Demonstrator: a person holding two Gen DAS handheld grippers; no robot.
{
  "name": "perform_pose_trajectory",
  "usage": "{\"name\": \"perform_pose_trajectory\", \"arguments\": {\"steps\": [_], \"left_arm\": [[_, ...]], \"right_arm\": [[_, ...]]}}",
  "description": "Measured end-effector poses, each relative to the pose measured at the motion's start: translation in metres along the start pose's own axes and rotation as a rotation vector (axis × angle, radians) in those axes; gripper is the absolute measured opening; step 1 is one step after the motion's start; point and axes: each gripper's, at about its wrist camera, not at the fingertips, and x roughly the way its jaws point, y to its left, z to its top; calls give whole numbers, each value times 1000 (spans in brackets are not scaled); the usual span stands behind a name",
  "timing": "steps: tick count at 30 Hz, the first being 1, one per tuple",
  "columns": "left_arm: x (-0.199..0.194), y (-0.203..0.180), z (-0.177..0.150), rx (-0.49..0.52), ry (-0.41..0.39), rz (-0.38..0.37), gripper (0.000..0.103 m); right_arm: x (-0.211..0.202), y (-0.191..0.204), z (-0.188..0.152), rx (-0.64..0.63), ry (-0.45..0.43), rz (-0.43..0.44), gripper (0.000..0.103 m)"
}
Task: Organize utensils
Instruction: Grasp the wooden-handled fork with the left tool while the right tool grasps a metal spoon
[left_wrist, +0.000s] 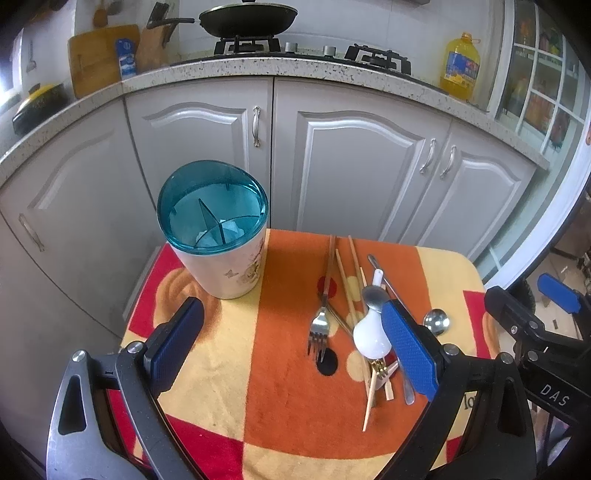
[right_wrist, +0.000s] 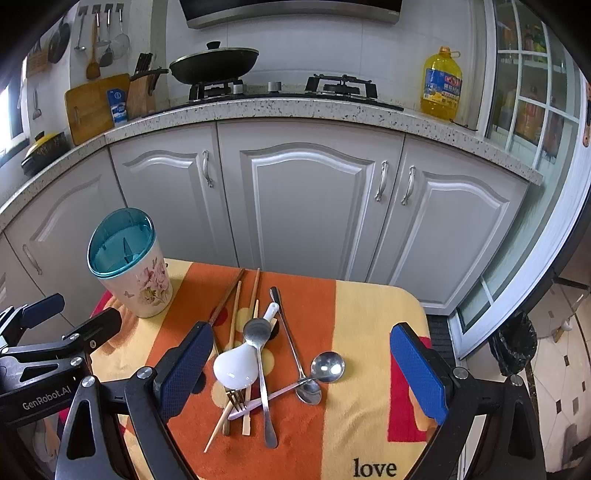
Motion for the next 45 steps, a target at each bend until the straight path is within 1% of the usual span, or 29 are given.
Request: {"name": "perform_pose_trajectory", "arguments": {"steps": [7, 10, 13, 14, 15, 17, 19, 21, 22, 23, 24, 28, 31, 33, 34, 36, 39, 41, 44, 45], "left_arm": [[10, 10, -6, 14, 21, -14, 97], [19, 13, -10, 31, 43, -23, 97], [30, 12, -15, 50, 68, -57, 97], [34, 11, -17, 56, 82, -69, 97], [40, 9, -19, 61, 103, -87, 97], [47, 7, -23, 65, 126, -116, 94], [56, 5, -26, 78, 147, -127, 82], [63, 6, -27, 84, 172, -124, 81], [65, 7, -27, 81, 178, -122, 80], [68, 9, -27, 74, 183, -121, 80], [69, 10, -27, 67, 187, -119, 80], [77, 17, -26, 47, 198, -107, 80], [86, 16, -24, 55, 211, -93, 80], [93, 15, -22, 61, 222, -79, 80], [96, 14, -21, 61, 225, -75, 80], [102, 11, -17, 65, 229, -72, 80], [112, 4, -11, 82, 235, -61, 80], [121, 0, -7, 90, 243, -55, 80], [136, -7, 0, 102, 254, -53, 79], [143, -10, 4, 100, 262, -59, 75]], "right_arm": [[10, -14, -6, -11, 28, 35, 96], [24, -21, -14, -32, 67, 57, 96], [39, -27, -23, -38, 103, 84, 96], [44, -28, -26, -32, 108, 105, 92], [49, -28, -29, -23, 115, 139, 83], [61, -25, -32, -17, 145, 209, 75], [75, -16, -36, -35, 173, 270, 66], [90, -5, -39, -64, 205, 297, 50], [97, -2, -40, -72, 219, 303, 47], [107, 1, -41, -72, 235, 316, 41], [115, 1, -41, -64, 249, 330, 37], [145, -2, -40, -10, 298, 391, 32], [158, 4, -40, -34, 326, 403, 30], [166, 7, -39, -38, 337, 419, 27], [167, 6, -37, -26, 340, 437, 24], [172, 5, -36, -11, 345, 456, 13], [176, 0, -37, 11, 360, 491, 3], [175, -3, -39, 8, 358, 491, 3], [172, -13, -40, 40, 346, 491, 3], [172, -14, -41, 46, 343, 488, 3]]}}
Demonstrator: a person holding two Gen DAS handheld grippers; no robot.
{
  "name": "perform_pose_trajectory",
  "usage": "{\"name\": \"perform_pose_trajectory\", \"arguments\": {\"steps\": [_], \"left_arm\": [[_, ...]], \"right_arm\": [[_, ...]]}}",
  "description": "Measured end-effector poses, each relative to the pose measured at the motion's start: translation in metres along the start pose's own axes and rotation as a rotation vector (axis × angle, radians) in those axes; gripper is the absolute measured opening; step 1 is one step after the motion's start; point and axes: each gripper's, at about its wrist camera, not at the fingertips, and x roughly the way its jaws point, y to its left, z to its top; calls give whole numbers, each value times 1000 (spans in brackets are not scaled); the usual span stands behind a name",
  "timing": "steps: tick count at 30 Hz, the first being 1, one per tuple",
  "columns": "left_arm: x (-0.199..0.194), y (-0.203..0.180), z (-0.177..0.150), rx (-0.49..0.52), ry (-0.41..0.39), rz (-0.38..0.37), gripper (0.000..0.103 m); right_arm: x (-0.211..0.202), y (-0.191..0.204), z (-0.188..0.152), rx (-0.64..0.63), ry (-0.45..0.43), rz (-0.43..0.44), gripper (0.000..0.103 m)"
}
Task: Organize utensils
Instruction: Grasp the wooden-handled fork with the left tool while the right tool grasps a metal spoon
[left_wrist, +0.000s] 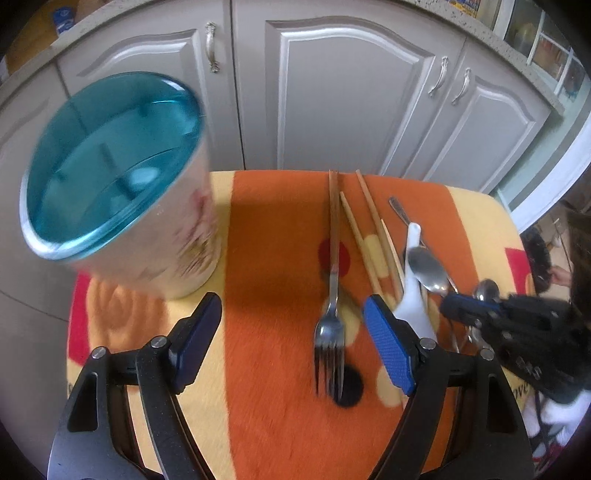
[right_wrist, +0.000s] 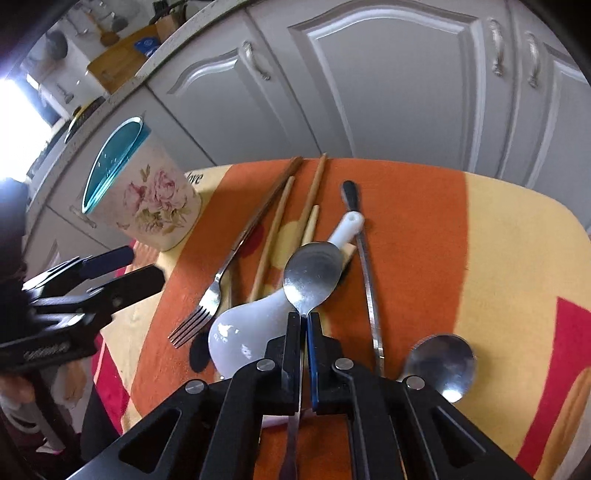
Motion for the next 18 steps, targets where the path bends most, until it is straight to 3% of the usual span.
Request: {"name": "perform_pose_trajectory", "arguments": {"steps": [6, 10, 18], "left_arm": [[30, -11, 29, 1, 38, 2, 70], [50, -19, 46, 29, 65, 58, 57], [77, -23, 60, 60, 114, 113, 55]], "right_arm": [[-6, -6, -2, -8, -4, -26, 3], [-6, -7, -1, -13, -5, -23, 3], [-2, -9, 0, -19, 6, -17, 3]]}}
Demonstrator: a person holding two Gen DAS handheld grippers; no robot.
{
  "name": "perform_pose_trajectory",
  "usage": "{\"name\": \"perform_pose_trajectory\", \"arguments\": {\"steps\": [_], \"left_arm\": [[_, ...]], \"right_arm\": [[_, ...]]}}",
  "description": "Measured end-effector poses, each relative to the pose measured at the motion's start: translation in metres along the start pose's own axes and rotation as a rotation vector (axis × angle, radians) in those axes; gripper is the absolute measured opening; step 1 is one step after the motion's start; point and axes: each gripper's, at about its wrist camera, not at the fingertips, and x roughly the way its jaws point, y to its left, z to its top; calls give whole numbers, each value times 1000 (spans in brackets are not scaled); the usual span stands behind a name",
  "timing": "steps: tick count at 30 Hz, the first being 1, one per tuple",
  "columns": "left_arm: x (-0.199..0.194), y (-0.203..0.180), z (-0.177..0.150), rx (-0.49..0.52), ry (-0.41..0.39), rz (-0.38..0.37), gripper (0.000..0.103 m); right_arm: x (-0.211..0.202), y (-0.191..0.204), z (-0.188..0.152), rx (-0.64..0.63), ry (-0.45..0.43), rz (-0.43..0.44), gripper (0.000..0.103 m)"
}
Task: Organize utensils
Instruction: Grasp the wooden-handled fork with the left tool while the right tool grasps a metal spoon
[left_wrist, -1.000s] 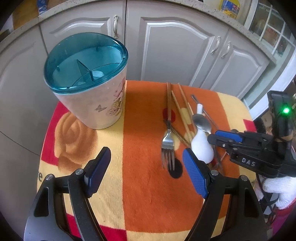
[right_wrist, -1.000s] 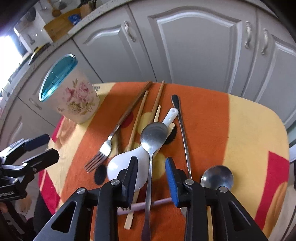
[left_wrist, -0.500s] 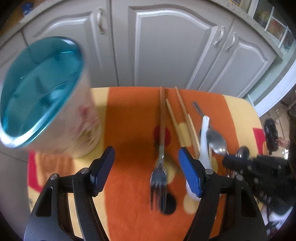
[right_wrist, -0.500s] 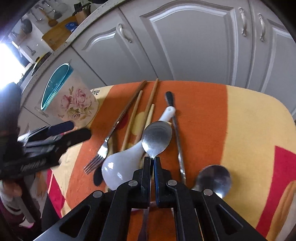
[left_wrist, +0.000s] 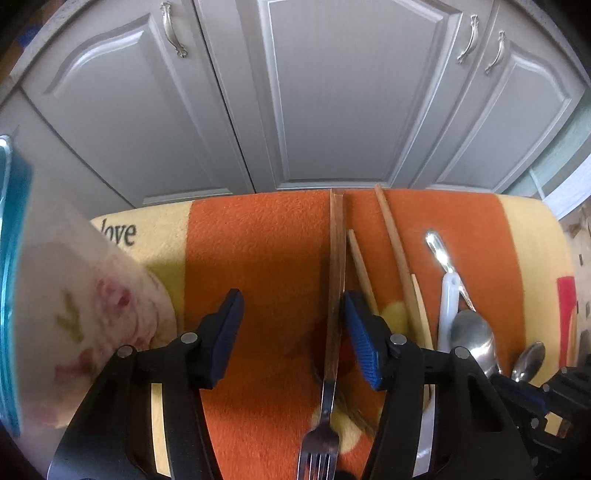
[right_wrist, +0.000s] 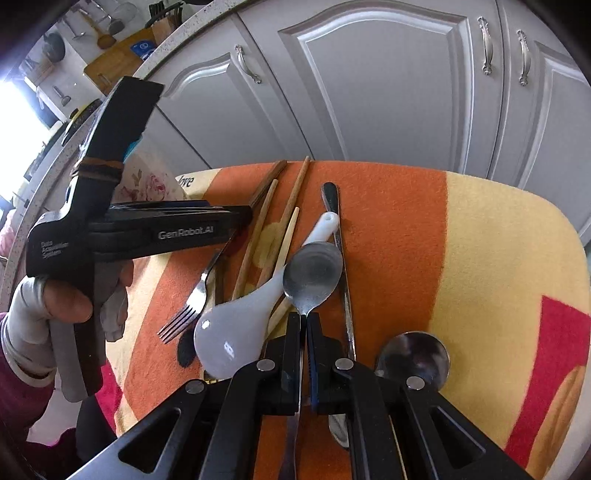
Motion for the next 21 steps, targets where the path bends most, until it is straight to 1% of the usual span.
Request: {"name": "perform_pose_trajectory", "arguments": {"steps": [2, 4, 6, 7, 8, 9, 10, 11, 12, 16, 17, 21], "left_arm": [[1, 0, 5, 2, -3, -1, 55], [2, -1, 10, 12, 4, -2, 55], [3, -1, 12, 21, 9, -6, 55], [3, -1, 14, 27, 9, -14, 52], [4, -2, 14, 29, 6, -28, 47], [3, -2, 13, 38, 3, -58, 35], [2, -4, 12, 46, 2, -68, 25], [1, -6, 13, 61, 1, -76, 17], [0, -8, 12, 71, 4, -87, 7], [-12, -4, 7, 32, -5, -156, 7], [-16, -5, -2, 22, -14, -165, 7], [-40, 4, -11, -10, -55, -197, 7]], "right_arm": [[2, 0, 2, -10, 16, -2, 4], [6, 2, 2, -32, 40, -17, 7], [9, 4, 1, -50, 60, -10, 16], [9, 6, 1, -61, 62, -9, 17], [10, 6, 1, -69, 63, -11, 17], [11, 7, 2, -74, 65, -12, 17], [11, 7, 2, -71, 58, -9, 17], [11, 6, 3, -62, 51, -6, 12], [10, 5, 3, -49, 43, 5, 5], [-7, 9, -1, -55, -5, 19, 3], [-11, 10, -3, -59, -14, 21, 3], [-28, 10, -7, -58, -39, 21, 3]]}}
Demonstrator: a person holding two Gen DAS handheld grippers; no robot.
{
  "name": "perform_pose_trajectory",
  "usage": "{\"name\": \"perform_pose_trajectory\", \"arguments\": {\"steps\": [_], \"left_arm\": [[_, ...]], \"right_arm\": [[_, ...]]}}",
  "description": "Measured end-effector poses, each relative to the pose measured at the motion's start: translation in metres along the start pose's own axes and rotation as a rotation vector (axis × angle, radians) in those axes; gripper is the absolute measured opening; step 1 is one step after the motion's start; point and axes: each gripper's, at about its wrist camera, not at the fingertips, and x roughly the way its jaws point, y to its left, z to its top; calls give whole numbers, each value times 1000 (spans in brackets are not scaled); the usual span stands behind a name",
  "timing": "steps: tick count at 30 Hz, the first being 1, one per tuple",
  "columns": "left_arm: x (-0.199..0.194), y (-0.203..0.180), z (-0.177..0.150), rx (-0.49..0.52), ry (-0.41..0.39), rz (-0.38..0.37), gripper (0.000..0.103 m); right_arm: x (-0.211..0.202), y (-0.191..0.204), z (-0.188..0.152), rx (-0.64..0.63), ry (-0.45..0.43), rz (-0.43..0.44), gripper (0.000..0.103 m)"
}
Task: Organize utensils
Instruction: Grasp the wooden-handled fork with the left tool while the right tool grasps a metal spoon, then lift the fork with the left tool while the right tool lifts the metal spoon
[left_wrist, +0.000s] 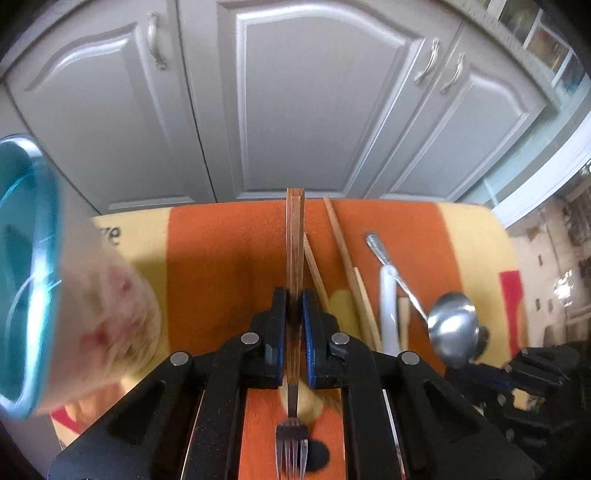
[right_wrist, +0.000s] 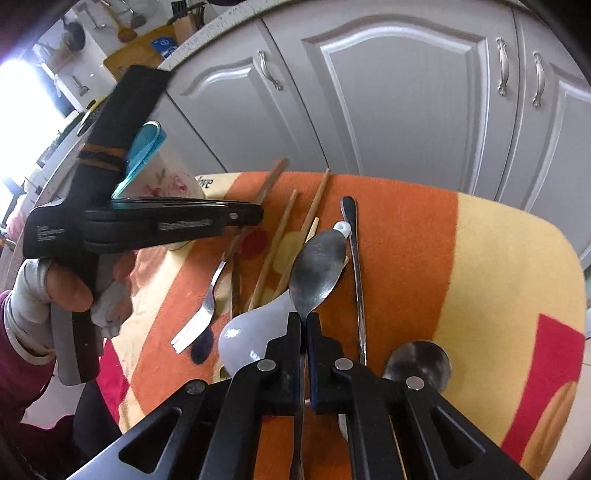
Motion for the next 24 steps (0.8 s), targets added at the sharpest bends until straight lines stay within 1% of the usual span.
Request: {"name": "perform_pose_trajectory", "arguments": {"steps": [2, 6, 7, 15, 20, 24], "left_arm": [[-15, 0, -7, 3, -18, -16, 7], [-44, 4, -23, -1, -52, -47, 7], [-52, 6, -27, -6, -62, -57, 7], [-110, 22, -48, -30, -122, -111, 7], [-146, 36, -54, -45, -169, -124, 7], [-164, 45, -55, -55, -205, -118, 7]], "right_arm": [[-6, -3, 0, 14, -11, 9, 3], [-17, 4, -2, 11, -28, 16, 2], [-20, 7, 2, 7, -32, 18, 2], [-40, 31, 1, -43, -71, 18, 2], [-58, 47, 7, -72, -112, 33, 2], [-62, 56, 13, -102, -122, 10, 2]]}}
